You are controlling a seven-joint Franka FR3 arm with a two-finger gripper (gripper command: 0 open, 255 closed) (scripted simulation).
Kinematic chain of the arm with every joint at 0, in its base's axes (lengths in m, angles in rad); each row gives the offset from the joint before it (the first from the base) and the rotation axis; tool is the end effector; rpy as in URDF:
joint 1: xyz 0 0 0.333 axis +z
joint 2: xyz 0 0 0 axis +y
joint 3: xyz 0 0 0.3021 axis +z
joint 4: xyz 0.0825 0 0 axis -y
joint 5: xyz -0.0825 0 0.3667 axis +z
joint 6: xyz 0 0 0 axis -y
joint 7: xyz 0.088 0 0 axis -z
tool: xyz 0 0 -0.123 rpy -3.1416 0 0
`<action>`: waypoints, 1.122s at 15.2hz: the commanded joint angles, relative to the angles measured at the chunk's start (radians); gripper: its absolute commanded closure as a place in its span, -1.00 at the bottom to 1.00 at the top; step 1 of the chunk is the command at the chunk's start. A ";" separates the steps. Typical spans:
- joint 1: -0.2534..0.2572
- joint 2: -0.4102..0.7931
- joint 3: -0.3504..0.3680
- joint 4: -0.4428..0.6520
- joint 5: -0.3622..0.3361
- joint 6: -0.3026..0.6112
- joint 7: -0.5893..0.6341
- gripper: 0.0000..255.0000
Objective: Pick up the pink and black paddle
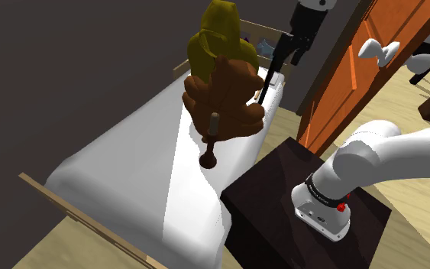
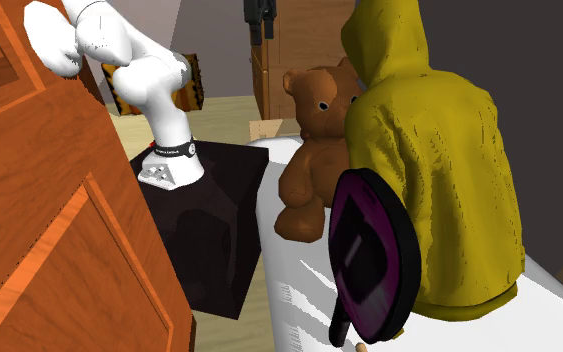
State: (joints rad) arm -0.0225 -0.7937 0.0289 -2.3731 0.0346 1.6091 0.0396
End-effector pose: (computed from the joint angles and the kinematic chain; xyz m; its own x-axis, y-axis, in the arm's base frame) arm 0.3015 0.0082 0.5625 0.9987 -0.0425 0.0289 -0.0421 -0.9990 -0.0151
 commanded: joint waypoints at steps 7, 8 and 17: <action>-0.079 0.185 -0.006 0.065 -0.030 0.143 0.108 -1.00; -0.092 0.216 -0.008 0.079 -0.036 0.163 0.126 -1.00; -0.197 0.482 -0.039 0.236 -0.087 0.303 0.292 -1.00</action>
State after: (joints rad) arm -0.2083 -0.3350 -0.0060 -2.1486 -0.0470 1.8963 0.3106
